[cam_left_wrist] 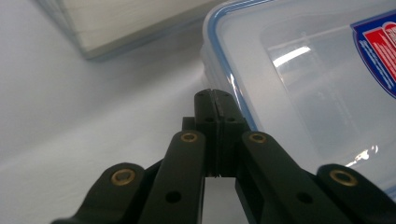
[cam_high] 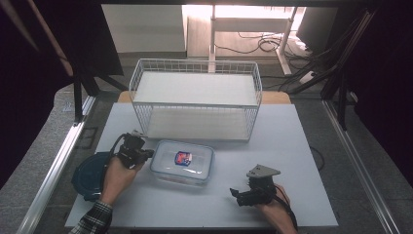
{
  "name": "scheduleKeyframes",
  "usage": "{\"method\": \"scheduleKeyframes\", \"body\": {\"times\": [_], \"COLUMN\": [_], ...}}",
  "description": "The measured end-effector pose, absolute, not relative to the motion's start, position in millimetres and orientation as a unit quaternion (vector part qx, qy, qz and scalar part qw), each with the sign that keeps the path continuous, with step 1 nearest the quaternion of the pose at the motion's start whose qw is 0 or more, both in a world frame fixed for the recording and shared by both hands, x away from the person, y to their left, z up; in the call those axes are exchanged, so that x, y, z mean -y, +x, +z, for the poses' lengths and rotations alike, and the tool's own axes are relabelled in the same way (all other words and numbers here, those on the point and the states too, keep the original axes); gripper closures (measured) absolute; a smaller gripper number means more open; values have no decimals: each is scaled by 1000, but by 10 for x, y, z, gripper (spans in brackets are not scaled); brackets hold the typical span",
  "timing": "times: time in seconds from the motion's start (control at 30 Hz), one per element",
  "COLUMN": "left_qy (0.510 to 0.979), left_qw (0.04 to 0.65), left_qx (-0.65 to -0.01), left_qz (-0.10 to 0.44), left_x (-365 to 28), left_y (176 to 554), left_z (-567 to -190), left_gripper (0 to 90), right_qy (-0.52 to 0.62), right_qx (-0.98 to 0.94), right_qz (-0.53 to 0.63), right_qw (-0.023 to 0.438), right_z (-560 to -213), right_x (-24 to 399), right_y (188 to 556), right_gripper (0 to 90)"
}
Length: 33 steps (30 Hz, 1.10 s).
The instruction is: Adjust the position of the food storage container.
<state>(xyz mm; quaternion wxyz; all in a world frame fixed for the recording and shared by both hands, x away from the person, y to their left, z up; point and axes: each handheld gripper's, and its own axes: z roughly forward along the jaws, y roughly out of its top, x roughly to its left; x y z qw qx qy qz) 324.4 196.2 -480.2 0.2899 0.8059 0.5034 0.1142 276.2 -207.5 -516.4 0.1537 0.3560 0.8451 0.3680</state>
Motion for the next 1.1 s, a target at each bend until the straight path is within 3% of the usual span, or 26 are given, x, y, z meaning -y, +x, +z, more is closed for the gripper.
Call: {"method": "scheduleKeyframes", "body": {"times": [0.3, 0.5, 0.57, 0.63, 0.67, 0.7, 0.87, 0.97, 1.1], "left_qy": [804, 807, 807, 807, 807, 804, 802, 796, 794], "left_qw": [325, 337, 341, 344, 344, 354, 369, 385, 427], "left_qx": [-487, -476, -475, -474, -473, -471, -465, -458, -419], "left_qz": [106, 87, 80, 77, 75, 74, 65, 89, 108], "left_x": [-1750, -1657, -1636, -1630, -1620, -1608, -1651, -1727, -1817], "left_y": [3024, 2922, 2884, 2867, 2850, 2814, 2750, 2608, 2440], "left_z": [-4832, -4877, -4905, -4918, -4933, -4959, -4995, -5005, -5013], "left_gripper": [900, 900, 900, 900, 900, 900, 892, 780, 518], "right_qy": [360, 351, 346, 336, 336, 332, 326, 316, 319], "right_qx": [-834, -835, -840, -848, -848, -853, -858, -860, -859], "right_qz": [387, 406, 397, 386, 386, 377, 371, 370, 379], "right_qw": [158, 123, 129, 137, 137, 140, 140, 157, 128], "right_z": [-5089, -5018, -5000, -4989, -4989, -4980, -4986, -4952, -4946], "right_x": [2063, 2012, 1973, 1954, 1954, 1953, 1995, 2045, 2132], "right_y": [2748, 2717, 2688, 2665, 2665, 2657, 2660, 2654, 2694], "right_gripper": [13, 9, 93, 240, 240, 353, 452, 478, 339]}}
